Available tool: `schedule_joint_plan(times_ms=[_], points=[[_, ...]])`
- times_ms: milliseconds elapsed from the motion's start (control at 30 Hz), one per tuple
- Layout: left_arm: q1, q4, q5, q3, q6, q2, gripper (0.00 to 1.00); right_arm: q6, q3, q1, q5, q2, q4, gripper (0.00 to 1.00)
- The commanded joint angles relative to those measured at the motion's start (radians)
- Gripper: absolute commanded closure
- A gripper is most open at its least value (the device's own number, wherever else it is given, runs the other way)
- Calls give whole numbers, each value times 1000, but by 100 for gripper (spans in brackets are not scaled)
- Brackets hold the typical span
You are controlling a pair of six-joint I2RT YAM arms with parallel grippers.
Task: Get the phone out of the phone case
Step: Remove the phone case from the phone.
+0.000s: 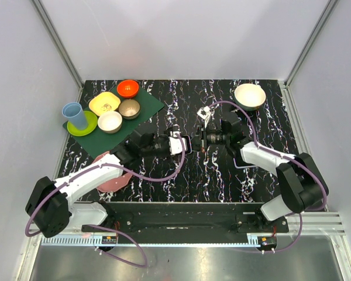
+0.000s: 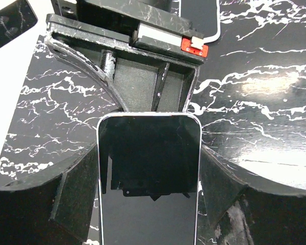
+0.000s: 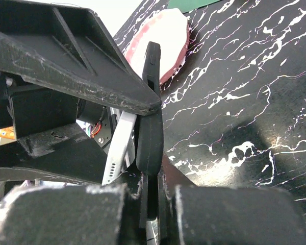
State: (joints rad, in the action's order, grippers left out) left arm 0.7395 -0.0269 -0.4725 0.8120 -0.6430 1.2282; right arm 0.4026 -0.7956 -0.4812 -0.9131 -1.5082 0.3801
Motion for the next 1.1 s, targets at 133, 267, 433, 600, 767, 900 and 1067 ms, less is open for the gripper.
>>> schedule_joint_plan(times_ms=[133, 267, 433, 600, 767, 900, 1067], points=[[-58, 18, -193, 55, 143, 19, 41, -62, -1, 12, 49, 78, 181, 100], [-69, 22, -230, 61, 154, 22, 42, -58, -2, 12, 59, 79, 183, 100], [-68, 19, -198, 50, 126, 17, 41, -41, -42, 12, 51, 65, 106, 100], [-78, 64, -302, 64, 124, 19, 41, -54, -8, 13, 23, 68, 187, 100], [-81, 85, -353, 78, 137, 27, 41, -80, 6, 13, 36, 78, 198, 100], [-86, 93, -390, 84, 149, 33, 41, -90, 12, 15, 42, 85, 204, 100], [-97, 111, -432, 101, 167, 54, 40, -114, 24, 15, 49, 91, 226, 100]])
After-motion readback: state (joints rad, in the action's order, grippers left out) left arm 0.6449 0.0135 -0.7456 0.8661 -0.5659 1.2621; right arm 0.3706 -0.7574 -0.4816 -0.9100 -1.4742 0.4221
